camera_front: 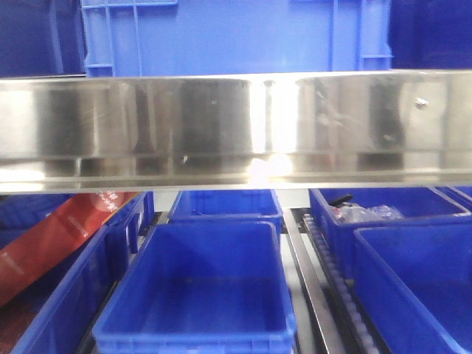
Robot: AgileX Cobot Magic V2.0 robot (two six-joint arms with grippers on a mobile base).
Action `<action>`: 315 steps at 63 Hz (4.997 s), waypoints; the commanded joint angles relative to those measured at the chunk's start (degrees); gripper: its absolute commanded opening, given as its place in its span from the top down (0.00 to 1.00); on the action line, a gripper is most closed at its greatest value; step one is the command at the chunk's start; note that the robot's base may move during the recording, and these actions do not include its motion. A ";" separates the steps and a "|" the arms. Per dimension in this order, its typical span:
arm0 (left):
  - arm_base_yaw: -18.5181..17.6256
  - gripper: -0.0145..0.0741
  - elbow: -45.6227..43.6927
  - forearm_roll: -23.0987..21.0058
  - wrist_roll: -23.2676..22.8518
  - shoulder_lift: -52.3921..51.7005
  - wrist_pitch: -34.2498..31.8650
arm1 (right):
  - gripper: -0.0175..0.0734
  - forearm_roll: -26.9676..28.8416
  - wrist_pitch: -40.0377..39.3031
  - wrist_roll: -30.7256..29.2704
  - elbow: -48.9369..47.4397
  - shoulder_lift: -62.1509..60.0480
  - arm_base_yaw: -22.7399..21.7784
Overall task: Place cylindrical capacitor in blue bin on shelf
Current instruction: 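Lower the orange cylinder into a blue bin and open the left gripper, then lower the maroon capacitor into a blue bin and open the right gripper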
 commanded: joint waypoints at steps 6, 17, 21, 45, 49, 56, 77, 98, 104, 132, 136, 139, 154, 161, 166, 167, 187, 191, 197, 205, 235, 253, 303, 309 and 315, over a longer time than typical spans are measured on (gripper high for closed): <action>0.28 0.96 -0.03 -0.12 -0.23 -0.30 -1.07 | 0.98 -0.14 -1.74 -0.15 -0.46 -0.13 0.06; 0.28 0.96 -0.03 -0.12 -0.23 -0.30 -1.07 | 0.98 -0.14 -1.74 -0.15 -0.46 -0.13 0.06; 0.28 0.96 -0.03 -0.12 -0.23 -0.30 -1.07 | 0.98 -0.14 -1.74 -0.15 -0.46 -0.13 0.06; 0.28 0.96 -0.03 -0.12 -0.23 -0.30 -1.07 | 0.98 -0.14 -1.74 -0.15 -0.46 -0.13 0.06; 0.28 0.96 -0.03 -0.12 -0.23 -0.30 -1.07 | 0.98 -0.14 -1.74 -0.15 -0.46 -0.13 0.06; 0.28 0.96 -0.03 -0.12 -0.23 -0.30 -1.07 | 0.98 -0.14 -1.74 -0.15 -0.46 -0.13 0.06; 0.28 0.96 -0.03 -0.12 -0.23 -0.30 -1.07 | 0.98 -0.14 -3.89 -0.15 -0.46 -0.13 0.06; 0.28 0.96 -0.03 -0.12 -0.23 -0.30 -1.43 | 0.98 0.91 -5.17 -0.15 -0.46 -0.13 0.06; 0.28 0.96 -0.03 -0.69 -0.23 -0.30 -2.51 | 0.98 1.21 -4.85 -0.15 -0.69 -0.13 0.06; -4.29 0.96 -20.68 -14.91 10.65 14.53 -8.63 | 0.98 6.50 0.62 -7.97 -26.19 13.93 2.33; -6.53 0.96 -24.36 -15.02 10.65 18.90 -8.63 | 0.98 6.84 2.37 -9.34 -30.88 18.12 4.30; -7.88 0.96 -26.81 -15.02 10.65 21.98 -8.54 | 0.98 6.84 3.53 -9.93 -33.61 20.90 5.59; -14.91 0.96 -36.25 -15.02 10.88 35.59 -9.81 | 0.98 6.84 5.23 -11.60 -38.50 29.17 8.89; -16.04 0.94 -37.37 -15.02 10.88 40.70 -11.53 | 0.98 6.84 5.02 -11.60 -38.50 29.44 8.89; -16.04 0.84 -37.37 -15.02 10.88 43.97 -12.20 | 0.98 6.84 4.47 -11.60 -38.50 29.44 8.89; -16.04 0.81 -37.37 -15.02 10.88 44.50 -12.20 | 0.98 6.84 4.47 -11.60 -38.50 29.44 8.89; -16.04 0.17 -37.37 -15.23 10.88 50.06 -13.32 | 0.98 6.84 4.35 -11.60 -38.50 29.44 8.89; -16.04 0.15 -37.37 -15.23 10.88 49.95 -14.01 | 0.98 6.84 4.35 -11.60 -38.50 29.44 8.89; -16.04 0.15 -37.37 -15.23 10.88 48.50 -14.15 | 0.98 6.84 4.35 -11.60 -38.50 29.44 8.89; -16.04 0.16 -37.37 -14.82 10.88 44.88 -12.20 | 0.98 6.84 4.46 -11.60 -38.50 29.44 8.89; -15.93 0.96 -32.38 -5.80 10.09 23.56 4.03 | 0.98 7.34 3.93 -11.60 -39.13 29.79 9.27; -15.71 0.96 -10.55 -5.04 6.90 6.75 -6.17 | 0.98 7.36 2.18 -13.38 -42.86 38.04 14.25; -15.71 0.96 1.89 -6.30 3.99 -7.46 -11.32 | 0.27 7.36 4.18 -13.52 -43.67 53.68 14.94; -15.71 0.96 1.89 -6.30 3.99 -7.46 -11.32 | 0.22 7.36 4.18 -13.52 -43.67 52.11 14.94; -15.71 0.96 1.89 -6.53 3.89 -7.46 -11.32 | 0.26 7.36 4.57 -13.52 -43.67 50.10 14.83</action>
